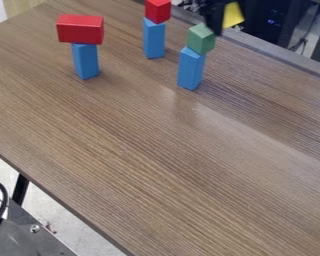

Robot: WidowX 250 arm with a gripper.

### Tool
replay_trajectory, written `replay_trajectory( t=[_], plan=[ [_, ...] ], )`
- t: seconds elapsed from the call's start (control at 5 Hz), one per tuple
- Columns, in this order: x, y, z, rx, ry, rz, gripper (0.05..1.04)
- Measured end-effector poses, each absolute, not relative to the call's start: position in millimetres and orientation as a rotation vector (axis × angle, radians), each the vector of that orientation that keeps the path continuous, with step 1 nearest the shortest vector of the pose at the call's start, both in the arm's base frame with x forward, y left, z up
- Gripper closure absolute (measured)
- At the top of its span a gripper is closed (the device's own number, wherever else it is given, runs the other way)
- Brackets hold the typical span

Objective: Remove the triangle block from tower and put it in the right side of the table

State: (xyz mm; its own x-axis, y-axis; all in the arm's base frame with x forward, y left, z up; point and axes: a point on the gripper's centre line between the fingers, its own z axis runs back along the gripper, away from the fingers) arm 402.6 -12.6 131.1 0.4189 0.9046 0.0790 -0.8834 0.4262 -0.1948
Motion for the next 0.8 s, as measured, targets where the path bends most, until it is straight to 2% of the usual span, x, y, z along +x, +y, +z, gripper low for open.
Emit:
replay_trajectory(
  t=[0.2, 0.6, 0.8],
  plan=[
    [410, -42, 140, -0.155, -0.215, 1.029, 0.496],
    [415, -91, 76, -0.09, -0.103, 0.876, 0.496],
    [416, -105, 47, -0.027, -0.045, 0.823, 0.496]
  ],
)
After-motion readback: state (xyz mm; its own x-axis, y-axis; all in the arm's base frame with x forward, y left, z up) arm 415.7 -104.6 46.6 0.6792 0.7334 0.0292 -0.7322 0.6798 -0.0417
